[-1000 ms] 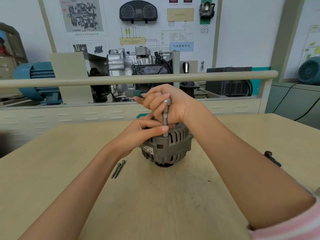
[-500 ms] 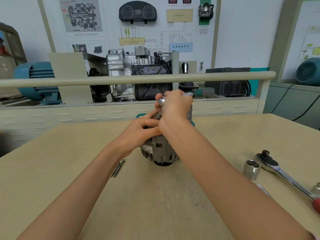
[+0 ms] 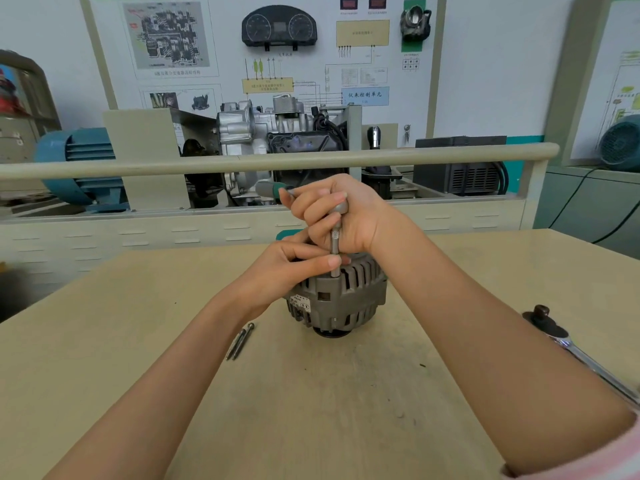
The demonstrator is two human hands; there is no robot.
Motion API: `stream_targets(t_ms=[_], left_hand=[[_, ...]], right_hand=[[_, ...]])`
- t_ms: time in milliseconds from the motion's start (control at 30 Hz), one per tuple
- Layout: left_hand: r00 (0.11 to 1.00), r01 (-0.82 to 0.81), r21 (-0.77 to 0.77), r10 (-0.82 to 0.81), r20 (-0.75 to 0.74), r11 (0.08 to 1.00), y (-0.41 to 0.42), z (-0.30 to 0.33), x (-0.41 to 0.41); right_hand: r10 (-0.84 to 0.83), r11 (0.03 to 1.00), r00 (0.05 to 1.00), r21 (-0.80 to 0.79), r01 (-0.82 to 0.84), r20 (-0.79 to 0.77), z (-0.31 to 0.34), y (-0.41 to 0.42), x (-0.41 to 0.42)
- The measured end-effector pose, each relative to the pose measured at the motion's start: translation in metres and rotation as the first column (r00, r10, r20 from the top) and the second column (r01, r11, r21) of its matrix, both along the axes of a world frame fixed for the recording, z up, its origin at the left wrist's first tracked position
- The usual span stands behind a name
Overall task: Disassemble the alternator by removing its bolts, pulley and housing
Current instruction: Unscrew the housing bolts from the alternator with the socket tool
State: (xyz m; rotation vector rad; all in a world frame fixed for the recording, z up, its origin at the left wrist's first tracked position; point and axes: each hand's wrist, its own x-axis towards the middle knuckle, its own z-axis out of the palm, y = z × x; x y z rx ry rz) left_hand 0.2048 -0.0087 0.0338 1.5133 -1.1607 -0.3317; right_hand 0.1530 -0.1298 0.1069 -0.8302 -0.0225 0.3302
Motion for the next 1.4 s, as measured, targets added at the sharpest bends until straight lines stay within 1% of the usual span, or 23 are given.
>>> stream_targets(t_ms=[67, 100, 133, 200, 233, 267, 300, 367, 500, 600, 667, 767, 833, 900, 967, 1000, 1033, 1067, 1100, 1133, 1167, 1300, 1400], left_hand=[[1.0, 0.009, -0.017, -0.009, -0.004, 1.0, 0.0, 0.0, 0.0], [1.0, 0.015, -0.025, -0.016, -0.008, 1.0, -0.001, -0.001, 0.0], [1.0, 0.017, -0.034, -0.018, -0.017, 0.999, -0.001, -0.002, 0.001], [1.0, -0.002, -0.051, 0.001, -0.021, 0.999, -0.002, -0.002, 0.001], [1.0, -0.012, -0.053, 0.011, -0.013, 0.999, -0.002, -0.002, 0.0], [1.0, -0.02, -0.051, 0.02, -0.005, 0.999, -0.002, -0.002, -0.001], [1.0, -0.028, -0.046, 0.028, -0.001, 0.999, -0.003, -0.001, -0.002], [0.999, -0.035, -0.04, 0.035, -0.008, 0.999, -0.003, -0.001, -0.002], [1.0, -0.005, -0.011, 0.005, -0.004, 1.0, -0.002, 0.0, 0.001], [1.0, -0.01, 0.016, 0.01, 0.018, 1.0, 0.0, 0.0, 0.002], [1.0, -0.012, 0.008, 0.012, 0.005, 1.0, 0.0, 0.0, 0.003], [1.0, -0.005, -0.009, 0.005, -0.001, 1.0, 0.0, 0.0, 0.003], [1.0, 0.006, -0.016, -0.006, -0.001, 1.0, 0.0, 0.0, 0.002], [1.0, 0.009, -0.026, -0.009, -0.005, 1.0, -0.001, 0.0, 0.002], [1.0, -0.008, -0.026, 0.007, -0.019, 1.0, -0.001, 0.0, 0.002], [1.0, -0.024, -0.022, 0.024, -0.014, 0.999, -0.002, -0.001, 0.004], [0.999, -0.043, -0.013, 0.043, -0.003, 0.999, -0.002, 0.0, 0.003], [0.997, -0.065, -0.004, 0.065, 0.034, 0.998, -0.003, -0.001, 0.003], [0.995, -0.083, 0.004, 0.083, 0.06, 0.997, -0.003, -0.001, 0.003], [0.994, -0.085, 0.005, 0.085, 0.073, 0.996, -0.003, -0.001, 0.003], [0.994, -0.074, 0.005, 0.073, 0.075, 0.997, -0.002, 0.0, 0.002], [0.999, -0.037, 0.024, 0.036, 0.028, 0.999, -0.002, 0.0, 0.003], [0.999, -0.027, 0.028, 0.026, 0.031, 0.999, -0.002, 0.001, 0.004]], right_hand=[[-0.153, 0.988, 0.988, 0.02, 0.153, 0.023, -0.001, 0.005, -0.005], [-0.283, 0.959, 0.959, 0.026, 0.282, 0.037, -0.002, 0.009, -0.006], [-0.444, 0.896, 0.895, 0.038, 0.442, 0.046, -0.004, 0.013, -0.006], [-0.75, 0.661, 0.656, 0.054, 0.749, 0.082, -0.009, 0.021, -0.003], [-0.84, 0.542, 0.535, 0.075, 0.837, 0.092, -0.011, 0.024, -0.002], [-0.882, 0.471, 0.464, 0.137, 0.872, 0.08, -0.012, 0.025, 0.0], [-0.896, 0.44, 0.442, 0.214, 0.872, 0.042, -0.013, 0.025, -0.001], [-0.864, 0.491, 0.502, 0.275, 0.827, 0.031, -0.011, 0.023, -0.006], [-0.623, 0.782, 0.776, 0.064, 0.619, 0.098, -0.005, 0.015, -0.013], [-0.378, 0.919, 0.921, -0.084, 0.385, 0.091, -0.001, 0.011, -0.007], [-0.246, 0.962, 0.967, -0.104, 0.253, 0.071, 0.001, 0.009, -0.005], [-0.135, 0.989, 0.99, -0.058, 0.137, 0.042, 0.001, 0.005, -0.003], [-0.14, 0.989, 0.989, -0.036, 0.142, 0.056, 0.0, 0.006, -0.006], [-0.244, 0.969, 0.966, -0.015, 0.246, 0.085, -0.001, 0.011, -0.009], [-0.507, 0.861, 0.854, 0.022, 0.508, 0.112, -0.005, 0.022, -0.01], [-0.68, 0.732, 0.721, 0.053, 0.68, 0.138, -0.007, 0.028, -0.01], [-0.827, 0.557, 0.539, 0.097, 0.825, 0.161, -0.011, 0.033, -0.008], [-0.91, 0.401, 0.375, 0.144, 0.905, 0.178, -0.014, 0.037, -0.007], [-0.941, 0.314, 0.281, 0.184, 0.931, 0.187, -0.017, 0.039, -0.005], [-0.945, 0.303, 0.265, 0.206, 0.931, 0.191, -0.018, 0.04, -0.005], [-0.934, 0.341, 0.305, 0.206, 0.917, 0.187, -0.017, 0.04, -0.006], [-0.784, 0.612, 0.596, 0.057, 0.789, 0.175, -0.009, 0.032, -0.01], [-0.543, 0.836, 0.835, -0.038, 0.548, 0.089, -0.002, 0.018, -0.009]])
